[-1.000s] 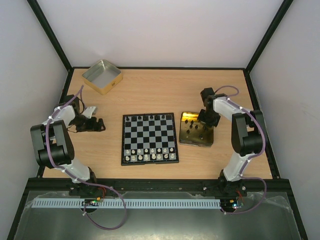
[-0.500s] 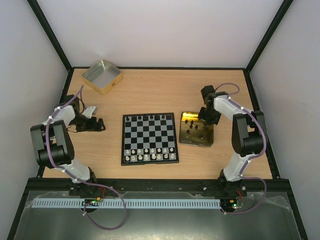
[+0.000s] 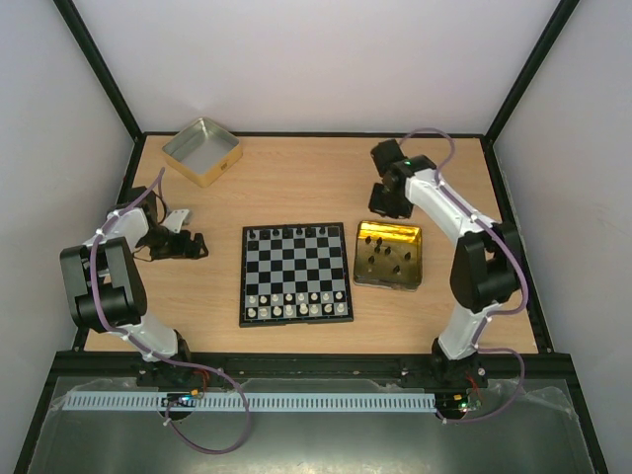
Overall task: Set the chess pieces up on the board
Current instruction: Pick up the chess piece from the storage box, then place the chess piece on the chessboard.
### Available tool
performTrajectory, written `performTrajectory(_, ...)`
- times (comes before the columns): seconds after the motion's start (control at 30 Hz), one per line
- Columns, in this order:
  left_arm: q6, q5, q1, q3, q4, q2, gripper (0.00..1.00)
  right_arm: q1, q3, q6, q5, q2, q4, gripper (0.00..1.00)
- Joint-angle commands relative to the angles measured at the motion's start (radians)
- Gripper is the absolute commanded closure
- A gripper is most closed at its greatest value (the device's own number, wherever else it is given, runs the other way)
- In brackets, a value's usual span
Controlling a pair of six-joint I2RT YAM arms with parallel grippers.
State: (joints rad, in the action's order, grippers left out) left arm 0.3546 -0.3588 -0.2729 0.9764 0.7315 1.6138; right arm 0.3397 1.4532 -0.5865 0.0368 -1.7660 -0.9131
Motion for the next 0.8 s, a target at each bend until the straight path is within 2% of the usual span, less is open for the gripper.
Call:
performTrajectory(0.0,-0.003,-0.012,0.005,-0.005,0.009,0.008,0.03,0.072,0.147,0.014,-0.018,-0.082,-0.099,0.93)
performTrajectory(0.37,-0.005,-0.011,0.006,-0.005,0.004,0.003,0.03,0.193,0.301,0.033,0.048,-0.253,-0.131,0.93)
performTrajectory(0.77,-0.009,-0.017,0.007,-0.011,-0.004,0.011,0.03,0.218,0.32,0.025,0.095,-0.338,-0.106,0.93)
